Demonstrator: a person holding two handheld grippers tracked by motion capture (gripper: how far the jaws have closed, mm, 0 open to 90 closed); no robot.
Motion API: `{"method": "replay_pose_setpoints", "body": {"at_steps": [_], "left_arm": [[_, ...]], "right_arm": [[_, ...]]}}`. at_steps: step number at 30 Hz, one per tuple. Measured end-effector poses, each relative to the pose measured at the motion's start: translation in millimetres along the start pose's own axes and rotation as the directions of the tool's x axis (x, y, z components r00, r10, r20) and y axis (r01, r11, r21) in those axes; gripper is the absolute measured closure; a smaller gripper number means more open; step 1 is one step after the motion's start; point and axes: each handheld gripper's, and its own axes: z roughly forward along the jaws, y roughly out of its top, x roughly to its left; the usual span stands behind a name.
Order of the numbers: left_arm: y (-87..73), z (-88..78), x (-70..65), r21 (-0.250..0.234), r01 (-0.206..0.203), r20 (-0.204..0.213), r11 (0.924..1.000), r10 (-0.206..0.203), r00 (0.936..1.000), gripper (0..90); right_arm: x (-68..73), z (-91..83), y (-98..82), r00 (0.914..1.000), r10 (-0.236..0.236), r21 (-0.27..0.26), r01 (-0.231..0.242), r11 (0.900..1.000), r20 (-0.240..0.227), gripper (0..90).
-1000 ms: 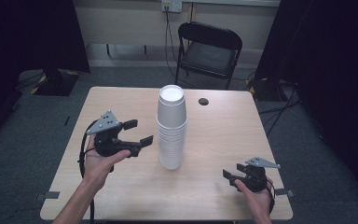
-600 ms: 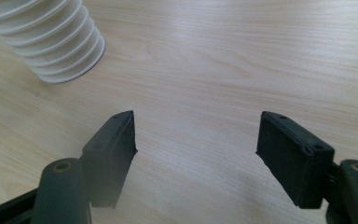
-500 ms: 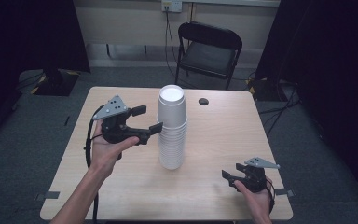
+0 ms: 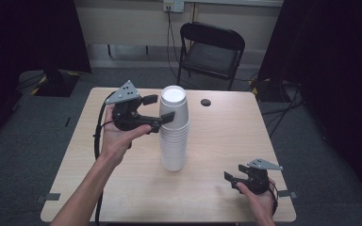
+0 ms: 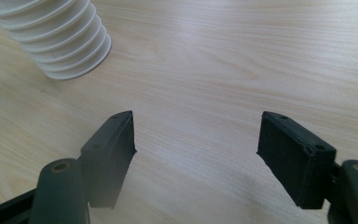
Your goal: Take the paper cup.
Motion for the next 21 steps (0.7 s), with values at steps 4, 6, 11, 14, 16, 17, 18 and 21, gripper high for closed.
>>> {"method": "replay_pose_setpoints", "body": {"at_steps": [4,6,11,14,16,17,18,21], "left_arm": [[4.4,9.2,-0.5,-0.004,-0.001,-0.016,1.0000,0.001,0.9999,15.4],[4.9,12.1,-0.6,-0.003,0.000,-0.017,1.0000,0.000,0.9998,15.2],[7.0,26.4,-1.2,0.013,-0.016,-0.011,0.9998,0.017,0.9998,15.1],[6.1,38.8,-3.5,0.027,-0.048,-0.027,0.9985,0.049,0.9984,15.2],[5.8,40.4,-3.3,0.036,-0.049,-0.029,0.9982,0.050,0.9984,15.3],[4.8,42.7,-3.4,0.038,-0.047,-0.027,0.9982,0.048,0.9985,15.3],[4.0,44.0,-3.8,0.045,-0.054,-0.027,0.9975,0.056,0.9981,15.2],[-0.4,47.5,-4.0,0.065,-0.062,-0.035,0.9960,0.064,0.9973,15.2]], "right_arm": [[-0.8,-0.3,-0.7,1.0000,0.003,0.007,-0.003,1.000,0.004,27.6],[-2.0,-1.1,-0.9,1.0000,0.007,0.004,-0.007,1.000,0.005,27.6],[-3.9,-3.1,-1.6,0.9999,0.015,-0.001,-0.015,1.000,0.005,27.6],[-4.1,-3.9,-1.9,0.9999,0.016,-0.002,-0.016,1.000,0.002,27.6],[-4.0,-3.8,-1.9,0.9998,0.018,0.002,-0.018,1.000,0.000,27.6],[-4.0,-3.6,-2.1,0.9999,0.016,0.002,-0.016,1.000,0.000,27.6],[-3.9,-3.4,-2.1,0.9999,0.017,0.001,-0.017,1.000,-0.004,27.6],[-4.7,-3.0,-2.3,0.9997,0.023,0.004,-0.023,1.000,-0.008,27.5]]}}
